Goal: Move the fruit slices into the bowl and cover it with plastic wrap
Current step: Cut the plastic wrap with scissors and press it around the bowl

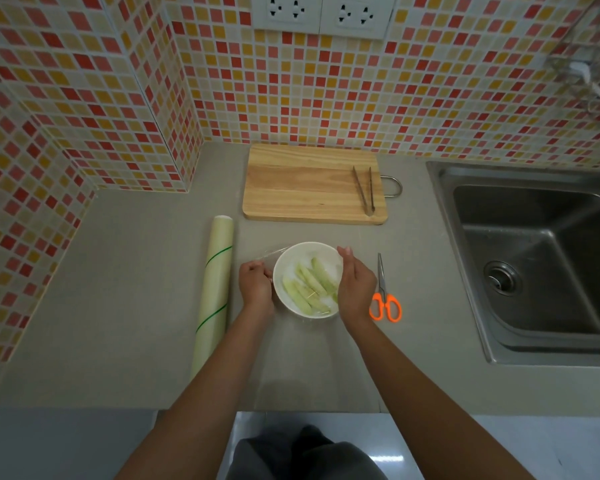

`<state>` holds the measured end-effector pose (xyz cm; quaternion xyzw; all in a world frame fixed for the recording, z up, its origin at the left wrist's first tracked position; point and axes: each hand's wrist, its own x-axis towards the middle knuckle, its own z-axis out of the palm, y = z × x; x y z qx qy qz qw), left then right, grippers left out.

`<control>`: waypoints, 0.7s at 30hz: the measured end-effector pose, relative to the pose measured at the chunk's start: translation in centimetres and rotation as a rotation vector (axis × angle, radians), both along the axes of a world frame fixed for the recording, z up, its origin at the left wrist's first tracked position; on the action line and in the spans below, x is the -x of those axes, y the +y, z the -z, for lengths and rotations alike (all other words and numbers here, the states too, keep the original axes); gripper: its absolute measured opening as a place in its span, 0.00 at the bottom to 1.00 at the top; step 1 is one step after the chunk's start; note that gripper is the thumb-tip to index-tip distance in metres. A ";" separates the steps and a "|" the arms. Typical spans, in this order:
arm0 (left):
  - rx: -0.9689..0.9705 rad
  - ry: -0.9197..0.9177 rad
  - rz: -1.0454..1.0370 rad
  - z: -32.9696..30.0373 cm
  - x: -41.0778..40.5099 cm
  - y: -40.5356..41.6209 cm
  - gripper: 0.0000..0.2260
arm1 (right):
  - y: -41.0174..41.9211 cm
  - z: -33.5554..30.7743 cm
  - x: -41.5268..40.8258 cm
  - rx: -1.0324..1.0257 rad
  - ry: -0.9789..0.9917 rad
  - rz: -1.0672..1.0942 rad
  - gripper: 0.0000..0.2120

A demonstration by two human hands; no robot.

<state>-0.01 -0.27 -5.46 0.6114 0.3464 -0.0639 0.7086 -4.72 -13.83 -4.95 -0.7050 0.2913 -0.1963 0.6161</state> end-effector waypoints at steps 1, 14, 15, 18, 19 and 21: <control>-0.013 0.005 -0.005 0.0 0.0 -0.1 0.13 | -0.1 0.2 -0.1 -0.002 0.003 0.004 0.15; -0.385 -0.086 0.177 1.1 0.1 0.5 0.05 | -0.1 -0.1 0.0 -0.021 -0.010 0.004 0.16; -0.366 -0.093 0.181 1.3 0.1 0.4 0.04 | -0.1 -0.1 0.0 -0.029 -0.011 0.005 0.16; -0.324 -0.161 0.170 0.7 0.3 0.5 0.07 | -0.1 0.2 -0.2 -0.051 -0.009 0.014 0.17; -0.338 -0.200 0.186 0.7 0.3 0.6 0.09 | -0.1 0.3 -0.2 -0.050 -0.010 0.018 0.18; -0.384 -0.256 0.248 0.5 0.3 0.7 0.09 | -0.1 0.4 -0.3 -0.050 -0.008 0.021 0.19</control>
